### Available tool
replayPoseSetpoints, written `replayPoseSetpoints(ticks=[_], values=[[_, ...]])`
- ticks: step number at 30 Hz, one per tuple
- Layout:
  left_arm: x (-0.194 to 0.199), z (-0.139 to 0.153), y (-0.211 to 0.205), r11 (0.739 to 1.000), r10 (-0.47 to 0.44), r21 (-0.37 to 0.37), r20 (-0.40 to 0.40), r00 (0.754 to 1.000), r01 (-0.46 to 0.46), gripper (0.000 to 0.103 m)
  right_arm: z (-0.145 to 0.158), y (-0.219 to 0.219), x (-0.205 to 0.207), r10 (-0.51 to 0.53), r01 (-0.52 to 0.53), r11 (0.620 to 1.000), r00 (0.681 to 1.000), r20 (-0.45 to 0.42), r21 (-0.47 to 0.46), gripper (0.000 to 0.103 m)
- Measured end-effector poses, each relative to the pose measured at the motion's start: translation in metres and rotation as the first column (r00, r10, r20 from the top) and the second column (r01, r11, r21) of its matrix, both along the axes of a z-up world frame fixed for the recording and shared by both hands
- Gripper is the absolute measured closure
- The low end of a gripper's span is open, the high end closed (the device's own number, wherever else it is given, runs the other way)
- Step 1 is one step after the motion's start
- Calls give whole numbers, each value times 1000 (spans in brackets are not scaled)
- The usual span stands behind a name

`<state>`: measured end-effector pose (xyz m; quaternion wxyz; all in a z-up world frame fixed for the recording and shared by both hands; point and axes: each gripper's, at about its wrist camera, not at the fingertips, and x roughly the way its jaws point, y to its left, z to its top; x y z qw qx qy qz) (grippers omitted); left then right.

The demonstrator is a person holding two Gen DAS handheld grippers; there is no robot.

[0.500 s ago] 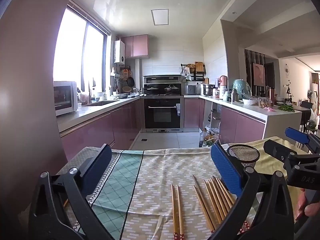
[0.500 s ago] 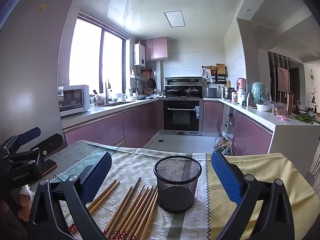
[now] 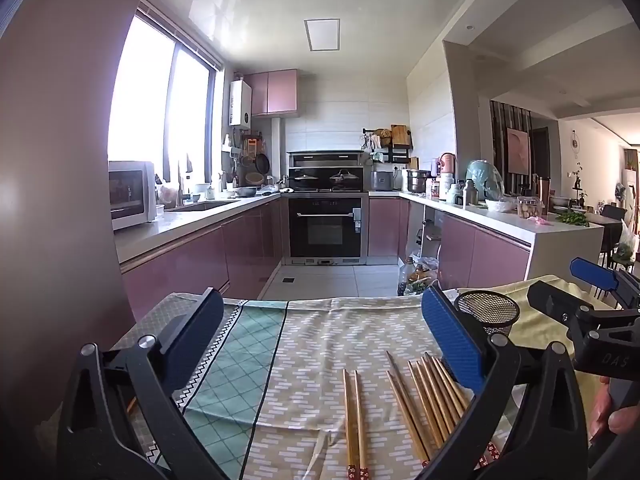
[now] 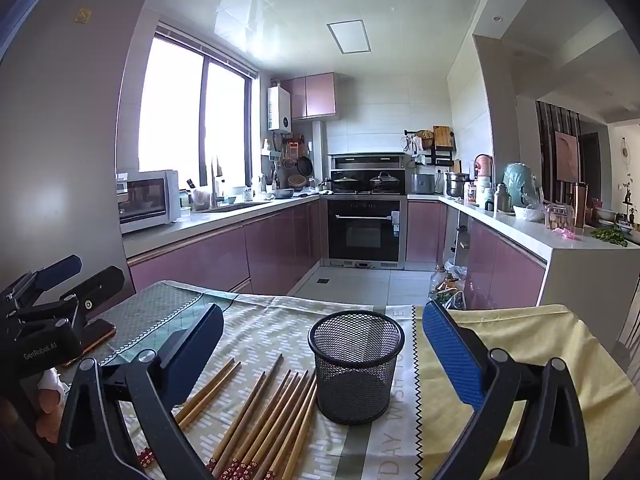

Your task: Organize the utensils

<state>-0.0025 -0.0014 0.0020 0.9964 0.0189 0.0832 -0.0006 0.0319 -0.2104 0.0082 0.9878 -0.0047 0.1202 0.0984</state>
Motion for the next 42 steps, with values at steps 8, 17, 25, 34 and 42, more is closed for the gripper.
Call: replayPoseSetpoints(ticks=[8, 17, 25, 34, 42], values=[[0, 3, 1, 1000, 1, -4, 1, 1000, -1, 5, -3, -1, 2, 1, -1, 1000, 1000, -1, 4, 7], [-2, 6, 2, 1000, 0, -5, 2, 1000, 0, 5, -3, -3, 1, 6, -6, 1000, 1000, -1, 7, 7], [-2, 5, 2, 1000, 1, -7, 3, 1000, -1, 5, -3, -3, 0, 6, -6, 1000, 1000, 0, 6, 7], [0, 5, -1, 1000, -4, -8, 0, 1000, 4, 5, -3, -4, 1, 8, -8, 1000, 1000, -3, 10, 7], [0, 5, -1, 1000, -5, -9, -1, 1000, 5, 5, -4, -6, 2, 8, -8, 1000, 1000, -5, 14, 7]])
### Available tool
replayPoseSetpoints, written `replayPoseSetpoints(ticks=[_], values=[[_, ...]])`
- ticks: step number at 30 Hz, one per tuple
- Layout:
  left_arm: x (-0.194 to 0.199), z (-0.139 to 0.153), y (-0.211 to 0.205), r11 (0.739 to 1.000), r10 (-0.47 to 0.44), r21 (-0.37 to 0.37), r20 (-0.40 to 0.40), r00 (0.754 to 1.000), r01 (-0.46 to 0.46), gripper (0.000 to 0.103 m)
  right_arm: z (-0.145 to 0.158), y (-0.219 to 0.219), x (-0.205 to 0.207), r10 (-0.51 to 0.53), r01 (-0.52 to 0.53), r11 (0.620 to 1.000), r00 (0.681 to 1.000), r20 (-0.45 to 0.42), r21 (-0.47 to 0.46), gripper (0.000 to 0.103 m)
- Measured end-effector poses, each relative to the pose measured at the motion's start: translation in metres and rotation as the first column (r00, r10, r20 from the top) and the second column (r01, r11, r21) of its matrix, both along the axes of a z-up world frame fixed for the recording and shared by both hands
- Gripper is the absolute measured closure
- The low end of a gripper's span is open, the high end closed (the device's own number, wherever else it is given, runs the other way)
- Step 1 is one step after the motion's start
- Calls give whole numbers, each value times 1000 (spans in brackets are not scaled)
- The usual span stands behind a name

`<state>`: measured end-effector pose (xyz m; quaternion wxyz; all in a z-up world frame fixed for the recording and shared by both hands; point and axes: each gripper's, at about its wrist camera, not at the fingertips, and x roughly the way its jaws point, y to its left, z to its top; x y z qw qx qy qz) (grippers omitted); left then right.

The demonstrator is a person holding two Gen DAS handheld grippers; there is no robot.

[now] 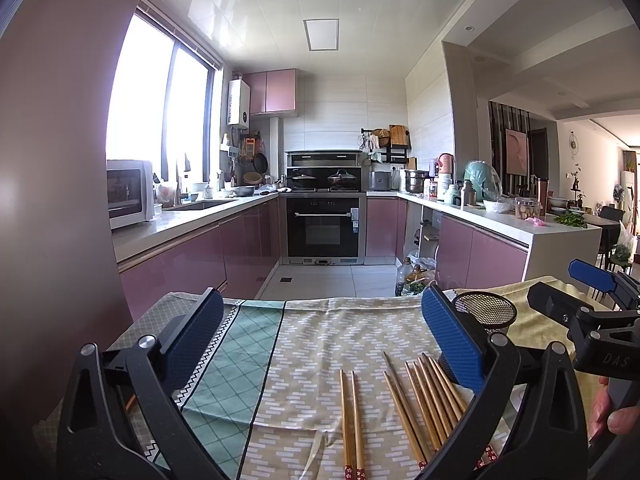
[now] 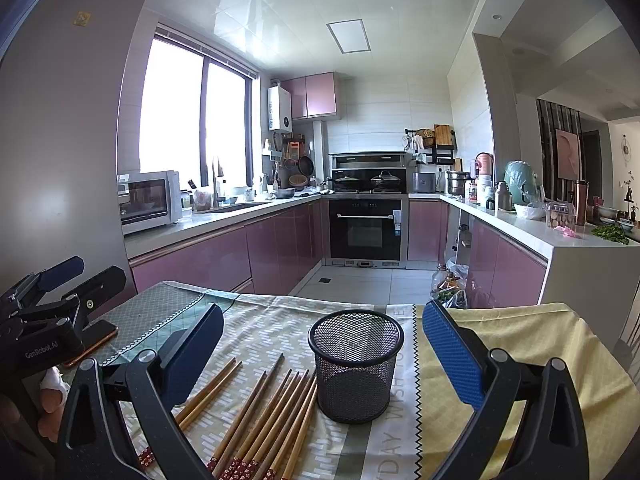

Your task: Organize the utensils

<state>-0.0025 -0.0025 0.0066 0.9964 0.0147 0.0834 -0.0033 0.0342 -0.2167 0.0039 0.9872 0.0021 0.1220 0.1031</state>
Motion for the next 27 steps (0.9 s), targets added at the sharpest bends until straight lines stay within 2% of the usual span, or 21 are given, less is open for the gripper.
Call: replayPoseSetpoints(ticks=[27], values=[[-1, -1, -1, 1000, -1, -1, -7, 1000, 1, 5, -2, 1, 1, 2, -2, 1000, 1000, -4, 2, 7]])
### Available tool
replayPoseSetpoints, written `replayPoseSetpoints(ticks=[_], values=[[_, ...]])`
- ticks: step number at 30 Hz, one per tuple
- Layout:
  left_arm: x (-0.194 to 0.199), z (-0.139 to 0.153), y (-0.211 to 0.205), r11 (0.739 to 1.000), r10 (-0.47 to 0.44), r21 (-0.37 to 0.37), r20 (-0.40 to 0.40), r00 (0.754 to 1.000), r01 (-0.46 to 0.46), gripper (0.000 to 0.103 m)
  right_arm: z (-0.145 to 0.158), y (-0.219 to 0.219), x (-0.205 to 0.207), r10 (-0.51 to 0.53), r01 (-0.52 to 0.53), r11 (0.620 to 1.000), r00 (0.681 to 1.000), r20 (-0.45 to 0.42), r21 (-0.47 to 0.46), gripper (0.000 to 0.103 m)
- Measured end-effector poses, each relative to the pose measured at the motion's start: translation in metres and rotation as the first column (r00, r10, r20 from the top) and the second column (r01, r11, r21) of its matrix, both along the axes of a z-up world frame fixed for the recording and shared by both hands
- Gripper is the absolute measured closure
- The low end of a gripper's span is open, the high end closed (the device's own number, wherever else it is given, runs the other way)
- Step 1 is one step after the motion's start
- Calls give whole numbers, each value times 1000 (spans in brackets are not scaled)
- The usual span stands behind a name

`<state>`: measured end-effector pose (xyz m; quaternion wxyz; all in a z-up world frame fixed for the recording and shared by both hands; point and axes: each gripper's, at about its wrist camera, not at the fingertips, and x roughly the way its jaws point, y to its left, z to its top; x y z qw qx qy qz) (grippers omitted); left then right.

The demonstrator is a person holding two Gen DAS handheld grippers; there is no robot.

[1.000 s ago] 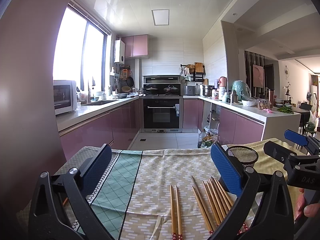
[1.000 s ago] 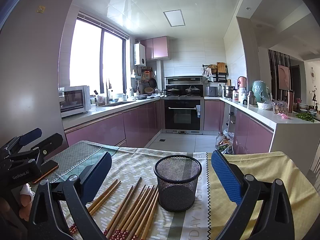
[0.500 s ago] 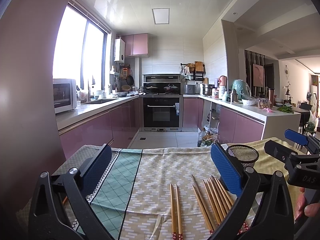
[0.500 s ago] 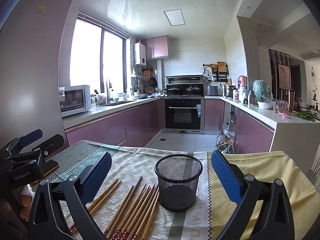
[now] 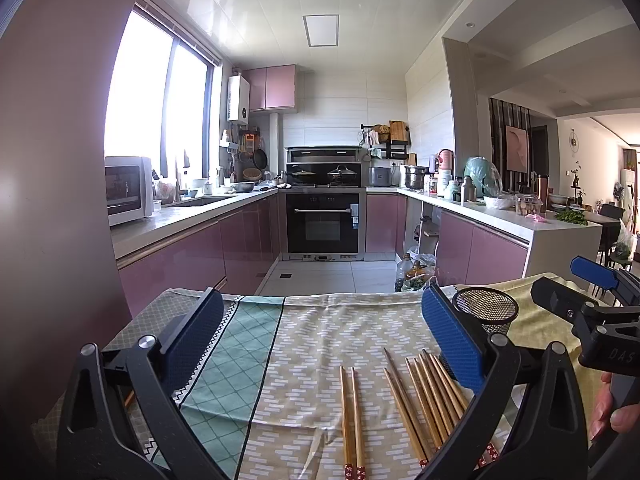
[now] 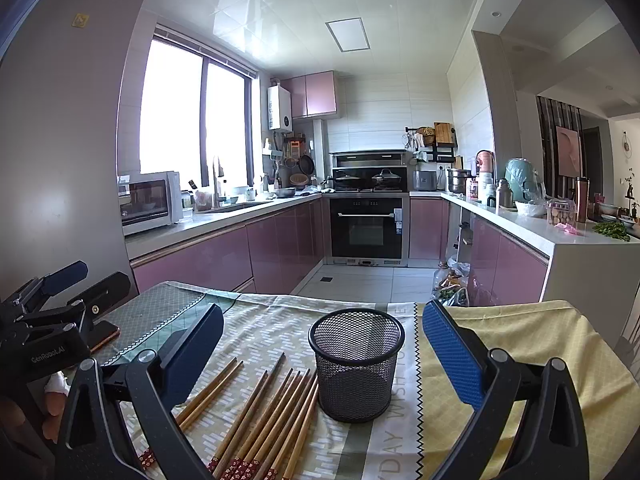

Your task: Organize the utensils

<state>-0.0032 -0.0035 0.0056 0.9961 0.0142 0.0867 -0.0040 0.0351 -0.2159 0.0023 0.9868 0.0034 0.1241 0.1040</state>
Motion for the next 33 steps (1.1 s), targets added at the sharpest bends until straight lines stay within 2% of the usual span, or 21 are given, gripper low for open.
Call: replayPoseSetpoints(ticks=[30, 33], values=[[2, -5, -2, 1000, 0, 1, -9, 1000, 0, 5, 0, 1, 0, 3, -3, 1000, 1000, -4, 4, 7], [4, -13, -3, 1000, 0, 1, -15, 1000, 0, 5, -1, 2, 0, 4, -4, 1000, 1000, -4, 5, 7]])
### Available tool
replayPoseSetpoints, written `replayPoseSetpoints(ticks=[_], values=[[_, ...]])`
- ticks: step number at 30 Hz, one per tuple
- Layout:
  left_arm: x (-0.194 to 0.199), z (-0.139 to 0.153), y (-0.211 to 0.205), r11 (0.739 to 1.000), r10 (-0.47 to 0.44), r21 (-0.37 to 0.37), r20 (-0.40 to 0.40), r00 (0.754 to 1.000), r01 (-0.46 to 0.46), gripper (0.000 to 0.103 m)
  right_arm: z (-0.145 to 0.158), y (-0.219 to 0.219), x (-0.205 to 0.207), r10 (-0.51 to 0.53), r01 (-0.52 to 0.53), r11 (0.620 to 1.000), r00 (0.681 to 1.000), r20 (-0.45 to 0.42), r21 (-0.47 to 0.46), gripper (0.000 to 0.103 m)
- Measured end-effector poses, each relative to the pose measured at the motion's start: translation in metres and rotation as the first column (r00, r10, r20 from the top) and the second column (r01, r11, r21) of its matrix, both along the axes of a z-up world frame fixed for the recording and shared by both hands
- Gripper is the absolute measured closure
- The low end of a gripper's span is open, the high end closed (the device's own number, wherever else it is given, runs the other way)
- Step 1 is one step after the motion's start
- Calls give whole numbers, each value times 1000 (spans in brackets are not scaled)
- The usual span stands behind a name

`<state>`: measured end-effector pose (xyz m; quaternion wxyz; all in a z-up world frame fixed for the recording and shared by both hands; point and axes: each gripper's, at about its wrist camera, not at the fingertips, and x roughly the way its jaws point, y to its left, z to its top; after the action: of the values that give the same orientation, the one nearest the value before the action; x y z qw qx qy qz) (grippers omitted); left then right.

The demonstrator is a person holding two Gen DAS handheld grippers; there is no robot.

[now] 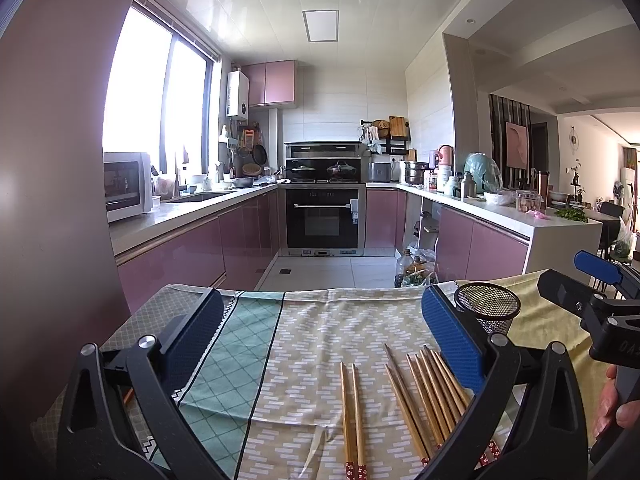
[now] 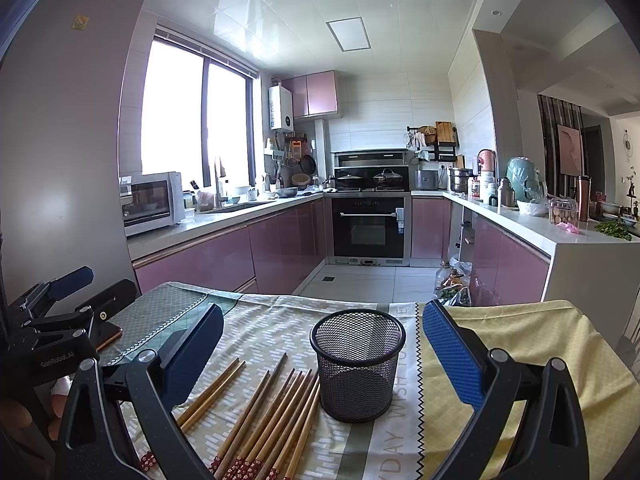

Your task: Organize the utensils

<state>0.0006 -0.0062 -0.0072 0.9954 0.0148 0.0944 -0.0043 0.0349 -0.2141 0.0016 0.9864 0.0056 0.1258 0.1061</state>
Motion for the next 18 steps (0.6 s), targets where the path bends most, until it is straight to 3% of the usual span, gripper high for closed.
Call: replayPoseSetpoints(ticks=[9, 15, 18], values=[[5, -3, 1, 1000, -11, 10, -37, 999, 11, 5, -5, 6, 4, 37, -37, 999, 998, -54, -10, 7], [24, -16, 13, 998, -47, 29, -154, 987, 53, 7, -35, 12, 25, 67, -92, 992, 963, -261, -82, 7], [37, -29, 18, 996, -67, 46, -238, 969, 80, 17, -56, 15, 35, 73, -114, 989, 929, -363, -93, 11]])
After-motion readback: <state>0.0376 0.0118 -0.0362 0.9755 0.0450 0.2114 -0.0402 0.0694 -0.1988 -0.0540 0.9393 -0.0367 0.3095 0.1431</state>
